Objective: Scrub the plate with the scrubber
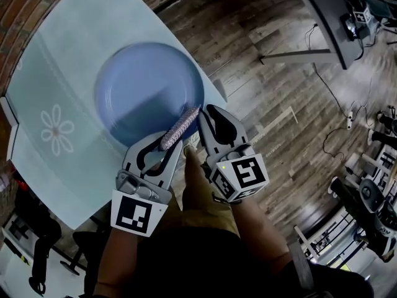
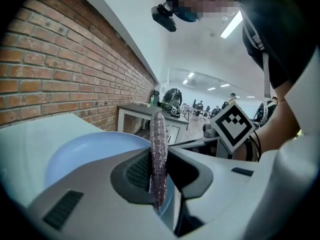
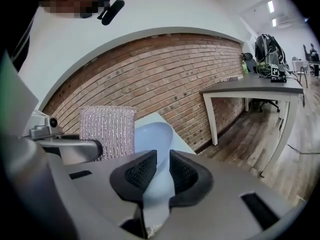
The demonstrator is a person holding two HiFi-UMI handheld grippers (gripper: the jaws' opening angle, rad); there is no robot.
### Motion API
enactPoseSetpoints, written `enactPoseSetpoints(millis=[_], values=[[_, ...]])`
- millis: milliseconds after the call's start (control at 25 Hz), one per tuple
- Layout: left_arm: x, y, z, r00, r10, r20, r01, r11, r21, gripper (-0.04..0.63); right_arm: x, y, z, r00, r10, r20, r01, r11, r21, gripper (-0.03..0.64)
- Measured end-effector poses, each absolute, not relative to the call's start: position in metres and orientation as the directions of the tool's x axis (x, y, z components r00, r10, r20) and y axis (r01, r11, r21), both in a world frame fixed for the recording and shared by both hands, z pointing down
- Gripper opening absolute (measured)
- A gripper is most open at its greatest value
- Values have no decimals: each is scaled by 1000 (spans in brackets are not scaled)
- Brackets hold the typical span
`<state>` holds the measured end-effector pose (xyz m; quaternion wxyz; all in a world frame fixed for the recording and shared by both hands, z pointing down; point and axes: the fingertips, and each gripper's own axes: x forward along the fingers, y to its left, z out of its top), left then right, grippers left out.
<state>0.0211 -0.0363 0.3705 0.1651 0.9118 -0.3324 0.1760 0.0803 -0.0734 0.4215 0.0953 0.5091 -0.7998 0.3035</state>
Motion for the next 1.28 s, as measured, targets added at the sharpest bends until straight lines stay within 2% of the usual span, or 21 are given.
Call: enactPoseSetpoints(millis=[320, 680, 1280], values=[[39, -29, 387, 743, -483, 464, -608, -776, 167, 80, 80, -79, 426, -439, -768, 467, -888, 289, -358, 71], [40, -53, 389, 729, -512, 455, -629, -763, 149, 80, 79, -84, 424, -383, -785, 486, -917, 258, -305, 64], [45, -116, 384, 688, -580, 435, -655, -755, 29, 80, 78, -91, 426, -291, -801, 523, -951, 184, -249, 55]])
